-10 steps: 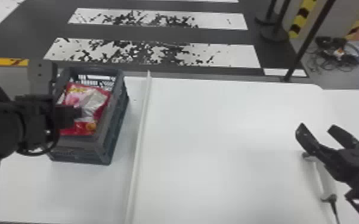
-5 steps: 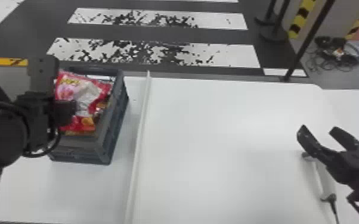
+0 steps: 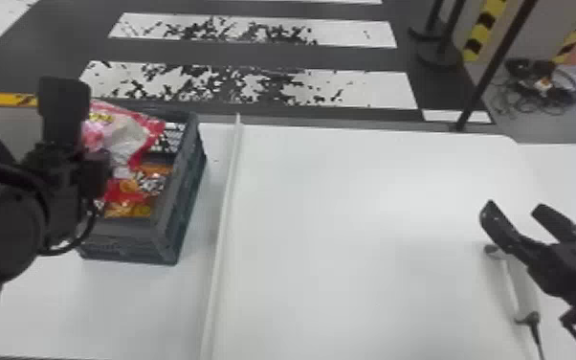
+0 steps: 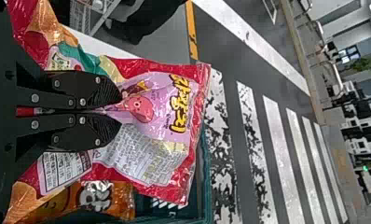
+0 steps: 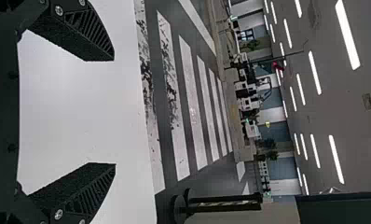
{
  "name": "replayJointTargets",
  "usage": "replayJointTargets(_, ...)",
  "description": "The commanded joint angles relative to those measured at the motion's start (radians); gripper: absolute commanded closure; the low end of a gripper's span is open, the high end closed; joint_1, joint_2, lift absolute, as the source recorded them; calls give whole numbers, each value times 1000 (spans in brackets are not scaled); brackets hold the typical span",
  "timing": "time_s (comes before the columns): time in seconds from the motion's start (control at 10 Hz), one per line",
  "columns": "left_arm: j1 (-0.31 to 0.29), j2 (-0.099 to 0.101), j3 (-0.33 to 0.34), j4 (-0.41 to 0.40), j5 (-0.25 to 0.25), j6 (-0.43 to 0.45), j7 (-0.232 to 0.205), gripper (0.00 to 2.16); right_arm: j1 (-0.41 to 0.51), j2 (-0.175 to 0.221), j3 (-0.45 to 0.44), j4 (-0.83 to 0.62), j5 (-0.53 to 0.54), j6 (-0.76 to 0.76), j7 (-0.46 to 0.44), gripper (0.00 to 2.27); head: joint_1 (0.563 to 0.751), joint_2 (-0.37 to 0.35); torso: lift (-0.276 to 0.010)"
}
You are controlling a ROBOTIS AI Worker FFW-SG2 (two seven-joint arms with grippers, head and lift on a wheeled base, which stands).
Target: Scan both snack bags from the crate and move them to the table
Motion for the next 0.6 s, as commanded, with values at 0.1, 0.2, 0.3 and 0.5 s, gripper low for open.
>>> replayJointTargets(0.1,49,1,46,-138,51,-21,-10,2135,-14,0,-5,-8,10,0,0,120,695,-8,-87)
replayJointTargets(0.2,69,1,57,-188,78,-21,-25,2135,-21,2,-9,-8,13,3,-3,120,695,-16,-87)
replayJointTargets(0.3,84,-1,58,-220,118,-21,-50,2135,-30,2,-12,-8,16,3,-6,120,695,-34,-87)
replayJointTargets(0.5,121,-25,46,-245,181,-21,-91,2135,-44,3,-11,-14,19,3,-6,120,695,-88,-87)
